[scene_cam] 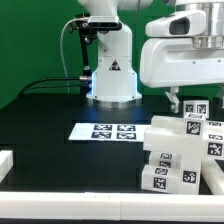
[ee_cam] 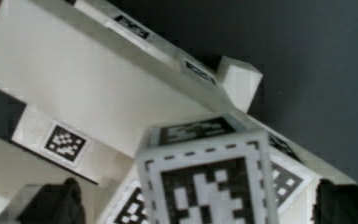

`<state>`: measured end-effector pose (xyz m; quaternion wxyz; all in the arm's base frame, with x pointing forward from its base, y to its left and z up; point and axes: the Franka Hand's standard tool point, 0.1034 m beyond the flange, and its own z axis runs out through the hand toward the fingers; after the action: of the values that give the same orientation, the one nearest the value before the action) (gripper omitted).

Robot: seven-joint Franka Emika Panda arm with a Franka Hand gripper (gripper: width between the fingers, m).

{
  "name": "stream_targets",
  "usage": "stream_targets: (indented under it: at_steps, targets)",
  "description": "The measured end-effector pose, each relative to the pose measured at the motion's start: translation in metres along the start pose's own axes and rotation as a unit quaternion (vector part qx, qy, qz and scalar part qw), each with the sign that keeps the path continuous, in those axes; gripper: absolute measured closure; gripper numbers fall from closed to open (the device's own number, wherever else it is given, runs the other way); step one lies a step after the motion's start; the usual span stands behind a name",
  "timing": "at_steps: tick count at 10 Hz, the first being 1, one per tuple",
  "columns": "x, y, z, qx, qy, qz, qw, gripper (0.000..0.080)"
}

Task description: Assemble chair

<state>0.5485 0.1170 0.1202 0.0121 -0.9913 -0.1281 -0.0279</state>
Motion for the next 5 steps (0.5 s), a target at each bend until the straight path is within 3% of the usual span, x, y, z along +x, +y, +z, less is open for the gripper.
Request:
stream_targets:
  at_steps: [1, 3, 5]
  targets:
    - [-0.0001, -0.0001, 0.0003, 0.000, 0.000, 0.012, 1.000, 0.0172]
    - [-0.0004, -0.0004, 0.0010, 0.000, -0.001, 0.061, 0.998, 0.0522]
    - [-0.0003, -0.0004, 0.0010, 0.000, -0.001, 0.117, 0.993, 0.0518]
